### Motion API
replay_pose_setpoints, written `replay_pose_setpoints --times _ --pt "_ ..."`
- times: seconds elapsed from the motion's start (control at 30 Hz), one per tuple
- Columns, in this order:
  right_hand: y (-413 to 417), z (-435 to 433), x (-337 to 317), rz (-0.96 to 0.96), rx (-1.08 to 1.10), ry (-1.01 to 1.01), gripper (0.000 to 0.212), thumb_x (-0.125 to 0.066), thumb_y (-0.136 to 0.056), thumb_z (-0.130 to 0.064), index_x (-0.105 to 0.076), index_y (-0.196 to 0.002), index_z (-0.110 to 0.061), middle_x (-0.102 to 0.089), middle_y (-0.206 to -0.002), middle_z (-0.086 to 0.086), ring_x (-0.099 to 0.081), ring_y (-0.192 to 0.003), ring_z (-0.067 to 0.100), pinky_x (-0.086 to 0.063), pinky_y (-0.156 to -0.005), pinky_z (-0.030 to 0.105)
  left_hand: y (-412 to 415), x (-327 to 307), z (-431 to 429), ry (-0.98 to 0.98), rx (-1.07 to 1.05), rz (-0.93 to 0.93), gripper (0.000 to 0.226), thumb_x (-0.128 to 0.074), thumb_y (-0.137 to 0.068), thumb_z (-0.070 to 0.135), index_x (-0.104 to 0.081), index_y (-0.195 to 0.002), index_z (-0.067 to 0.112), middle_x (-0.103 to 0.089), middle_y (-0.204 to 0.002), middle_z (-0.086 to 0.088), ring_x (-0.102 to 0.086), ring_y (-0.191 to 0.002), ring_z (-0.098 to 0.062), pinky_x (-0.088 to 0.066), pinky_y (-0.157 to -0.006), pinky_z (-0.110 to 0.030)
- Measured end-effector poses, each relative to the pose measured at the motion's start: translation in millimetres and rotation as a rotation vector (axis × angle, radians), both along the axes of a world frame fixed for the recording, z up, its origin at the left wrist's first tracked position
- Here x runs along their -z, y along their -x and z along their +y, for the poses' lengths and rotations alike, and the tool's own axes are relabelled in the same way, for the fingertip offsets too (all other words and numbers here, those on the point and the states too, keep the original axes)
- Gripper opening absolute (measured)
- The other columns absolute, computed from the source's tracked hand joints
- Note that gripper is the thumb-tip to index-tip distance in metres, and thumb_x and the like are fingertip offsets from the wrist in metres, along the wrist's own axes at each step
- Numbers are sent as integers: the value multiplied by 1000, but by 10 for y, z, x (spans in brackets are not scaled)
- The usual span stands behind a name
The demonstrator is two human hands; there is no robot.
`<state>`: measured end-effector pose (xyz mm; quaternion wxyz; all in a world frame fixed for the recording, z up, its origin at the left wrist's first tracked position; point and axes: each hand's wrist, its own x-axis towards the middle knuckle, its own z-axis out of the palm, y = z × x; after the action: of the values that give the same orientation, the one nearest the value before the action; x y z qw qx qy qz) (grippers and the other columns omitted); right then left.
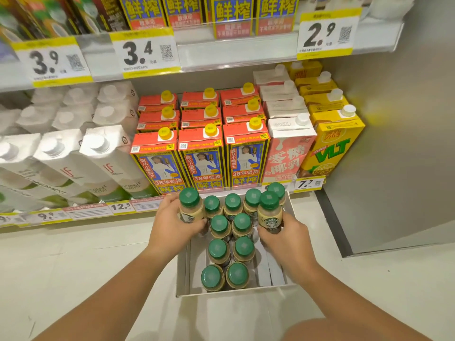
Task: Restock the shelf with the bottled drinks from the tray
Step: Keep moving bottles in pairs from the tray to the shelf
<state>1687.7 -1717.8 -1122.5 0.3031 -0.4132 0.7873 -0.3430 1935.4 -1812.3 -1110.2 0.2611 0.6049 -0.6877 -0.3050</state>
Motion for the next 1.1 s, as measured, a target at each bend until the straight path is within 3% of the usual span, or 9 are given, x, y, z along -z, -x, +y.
replay_pose_setpoints --times 0.1,0.2,0.37,0.47,0.6,0.73,0.9,1.0,1.1 --pt "-12 -161 -331 60 -13 61 28 -74 -67 -47 -63 -85 -28 -68 -70 -13 -62 -65 -1 -45 -54 19 59 -377 22 36 48 72 36 -82 -63 38 -66 -95 37 -64 -101 20 -57 -99 5 -41 -79 -9" --pt "-39 -302 -716 111 -19 133 31 -71 -66 -52 -63 -80 -25 -67 -69 -12 -61 -66 -1 -47 -55 22 207 -778 7 73 76 179 30 -79 -67 37 -62 -92 34 -69 -88 17 -65 -82 -2 -45 -65 -8" --pt "-23 -471 -1491 198 -18 262 35 -68 -63 -56 -63 -80 -26 -66 -68 -15 -63 -67 0 -51 -55 22 494 -1570 -83 194 165 272 31 -77 -69 37 -63 -96 33 -70 -88 14 -67 -81 -7 -53 -65 -21" --pt "27 -572 -2081 221 -11 349 37 -69 -62 -58 -63 -81 -27 -67 -71 -15 -63 -68 1 -54 -59 28 712 -2194 -120 317 200 279 29 -77 -67 41 -62 -92 36 -68 -87 14 -65 -81 -7 -53 -65 -28" --pt "144 -680 -2978 273 -5 482 33 -64 -60 -59 -57 -75 -30 -65 -67 -15 -60 -67 0 -46 -53 20 996 -3172 -159 453 231 275 29 -77 -66 46 -62 -89 37 -68 -84 18 -65 -76 -4 -55 -60 -33" --pt "310 -759 -3932 276 -20 581 35 -64 -62 -60 -59 -79 -29 -68 -72 -12 -64 -71 7 -54 -61 37 1155 -4182 -217 624 239 234 29 -75 -64 52 -61 -88 42 -66 -83 22 -64 -78 0 -52 -60 -24" --pt "618 -854 -5113 306 -2 741 28 -71 -61 -55 -62 -78 -34 -69 -72 -21 -65 -65 0 -53 -55 28 1351 -5402 -375 777 194 248 29 -74 -62 55 -60 -81 38 -66 -78 21 -62 -73 -1 -49 -57 -21" --pt "831 -993 -5736 317 21 795 28 -66 -61 -56 -60 -76 -34 -67 -70 -23 -62 -62 0 -43 -47 16 1534 -6035 -539 816 178 302 26 -73 -63 54 -60 -77 37 -64 -74 15 -61 -67 -2 -48 -52 -21" --pt "1032 -1301 -6209 305 59 785 31 -63 -59 -59 -61 -72 -30 -67 -68 -18 -62 -61 1 -47 -48 22 1740 -6516 -836 756 137 282 26 -71 -62 57 -66 -76 36 -64 -77 12 -60 -68 -1 -53 -57 -28"
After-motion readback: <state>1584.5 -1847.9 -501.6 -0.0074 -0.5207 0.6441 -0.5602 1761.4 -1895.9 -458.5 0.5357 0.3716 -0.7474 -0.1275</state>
